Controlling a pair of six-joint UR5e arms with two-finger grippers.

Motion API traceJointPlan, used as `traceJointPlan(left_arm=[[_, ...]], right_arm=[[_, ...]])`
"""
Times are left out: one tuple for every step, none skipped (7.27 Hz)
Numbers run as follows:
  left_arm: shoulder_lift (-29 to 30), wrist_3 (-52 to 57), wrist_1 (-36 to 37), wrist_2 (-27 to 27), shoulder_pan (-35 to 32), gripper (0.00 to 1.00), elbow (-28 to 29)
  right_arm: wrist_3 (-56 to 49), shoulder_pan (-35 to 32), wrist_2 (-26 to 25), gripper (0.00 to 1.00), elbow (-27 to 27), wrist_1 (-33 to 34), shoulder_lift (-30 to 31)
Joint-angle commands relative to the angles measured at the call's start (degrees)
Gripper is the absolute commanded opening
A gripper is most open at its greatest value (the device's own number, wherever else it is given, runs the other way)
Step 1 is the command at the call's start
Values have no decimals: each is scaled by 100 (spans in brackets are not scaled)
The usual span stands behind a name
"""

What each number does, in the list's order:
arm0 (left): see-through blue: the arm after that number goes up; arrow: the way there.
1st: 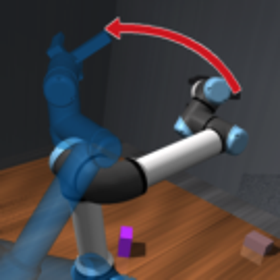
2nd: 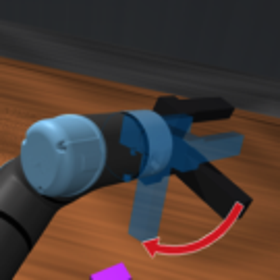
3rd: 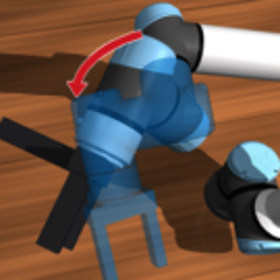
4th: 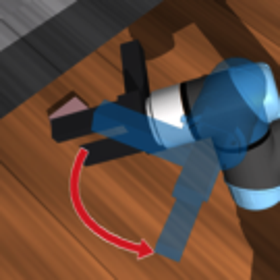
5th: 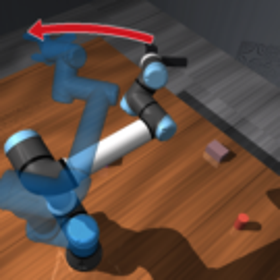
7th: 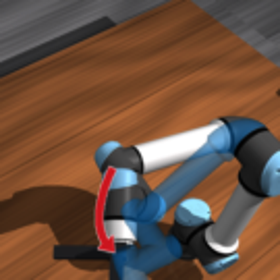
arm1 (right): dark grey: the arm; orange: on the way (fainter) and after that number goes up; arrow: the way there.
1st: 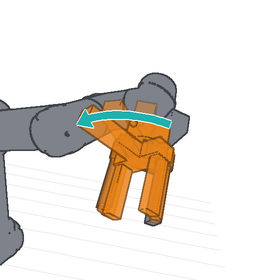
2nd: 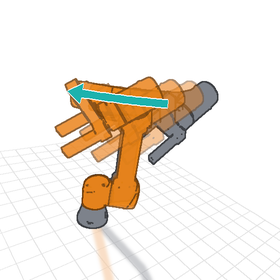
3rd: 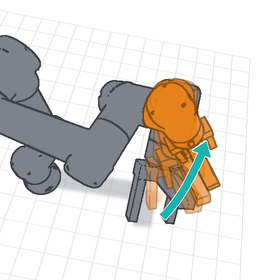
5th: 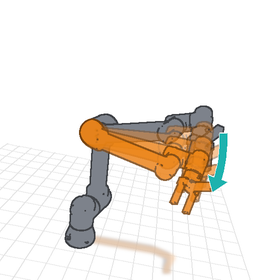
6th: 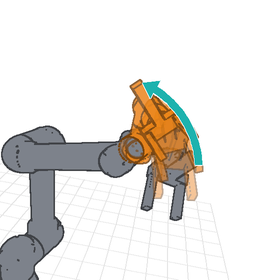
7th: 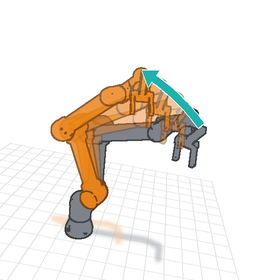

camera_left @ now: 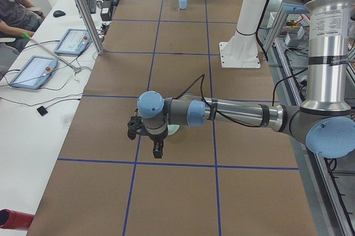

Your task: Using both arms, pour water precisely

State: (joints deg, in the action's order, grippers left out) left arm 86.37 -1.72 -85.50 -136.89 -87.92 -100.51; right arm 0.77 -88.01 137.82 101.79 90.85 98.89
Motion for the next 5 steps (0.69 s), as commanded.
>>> traceJointPlan(left_arm=[[-189, 14, -28, 75, -33, 100, -127], [-295, 23, -28, 83, -41, 100, -144], [-462, 40, -37, 83, -41, 100, -232], [-481, 23, -29, 83, -41, 100, -328], [-481, 14, -28, 92, -41, 100, -329]], right_arm=[[-15, -32, -62, 100, -97, 30, -36], [-15, -32, -80, 99, -133, 29, -54], [-24, -24, -89, 99, -124, 21, -54], [-24, -15, -167, 100, -124, 21, -19], [-24, -15, -168, 99, -124, 21, -10]])
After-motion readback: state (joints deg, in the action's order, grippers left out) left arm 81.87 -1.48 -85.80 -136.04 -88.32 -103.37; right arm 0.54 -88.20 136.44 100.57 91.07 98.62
